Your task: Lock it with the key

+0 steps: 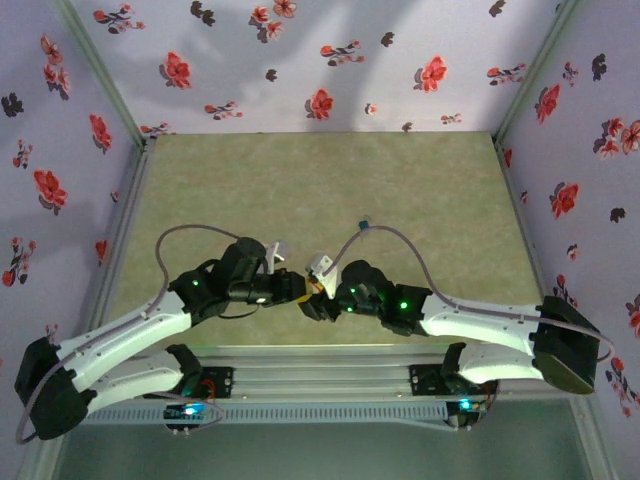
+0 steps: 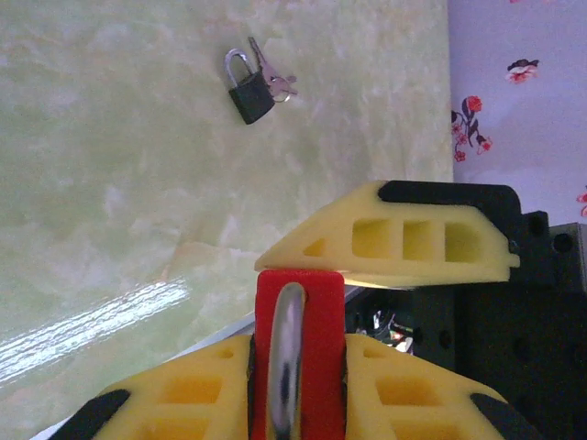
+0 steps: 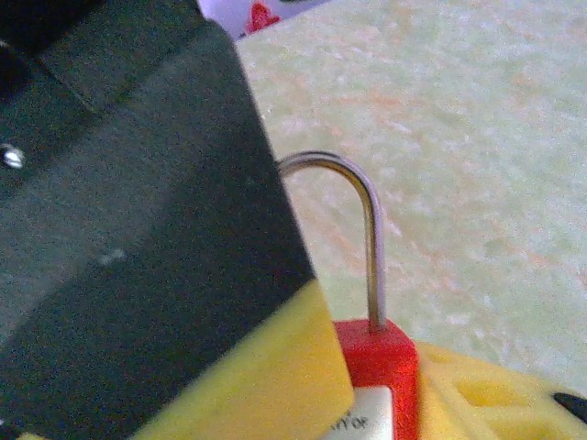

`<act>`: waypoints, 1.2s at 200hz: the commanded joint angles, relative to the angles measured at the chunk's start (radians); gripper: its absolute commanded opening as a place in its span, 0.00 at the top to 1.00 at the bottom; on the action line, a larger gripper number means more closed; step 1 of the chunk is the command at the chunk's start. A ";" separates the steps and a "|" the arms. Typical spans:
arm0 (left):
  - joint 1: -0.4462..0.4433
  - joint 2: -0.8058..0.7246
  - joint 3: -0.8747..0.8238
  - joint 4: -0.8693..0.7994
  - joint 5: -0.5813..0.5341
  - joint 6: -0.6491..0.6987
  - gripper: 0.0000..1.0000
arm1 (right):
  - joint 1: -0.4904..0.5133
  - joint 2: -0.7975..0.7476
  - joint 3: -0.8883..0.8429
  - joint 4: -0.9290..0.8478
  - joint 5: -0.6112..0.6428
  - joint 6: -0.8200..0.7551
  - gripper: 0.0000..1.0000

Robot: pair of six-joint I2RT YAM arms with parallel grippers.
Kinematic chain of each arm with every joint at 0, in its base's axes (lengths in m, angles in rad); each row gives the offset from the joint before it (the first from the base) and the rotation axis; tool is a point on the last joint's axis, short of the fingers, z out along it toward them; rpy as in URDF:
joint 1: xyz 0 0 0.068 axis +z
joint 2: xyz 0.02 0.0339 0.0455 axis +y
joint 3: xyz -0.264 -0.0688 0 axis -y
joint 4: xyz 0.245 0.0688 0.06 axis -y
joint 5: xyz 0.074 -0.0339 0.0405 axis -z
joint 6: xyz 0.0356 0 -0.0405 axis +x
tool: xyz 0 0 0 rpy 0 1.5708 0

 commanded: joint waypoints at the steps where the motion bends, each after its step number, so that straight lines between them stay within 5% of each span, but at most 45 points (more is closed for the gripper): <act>1: 0.009 -0.023 -0.004 0.077 0.022 -0.018 1.00 | 0.017 0.005 0.023 0.061 -0.027 -0.002 0.39; 113: 0.091 -0.157 -0.094 0.049 -0.104 -0.088 1.00 | 0.016 -0.162 -0.054 0.084 0.099 -0.022 0.01; 163: 0.100 -0.203 -0.152 0.134 -0.192 -0.113 1.00 | 0.010 -0.282 -0.120 0.124 0.289 0.085 0.01; 240: 0.103 -0.257 -0.337 0.498 -0.341 -0.267 1.00 | -0.081 -0.259 0.024 -0.081 0.321 0.411 0.01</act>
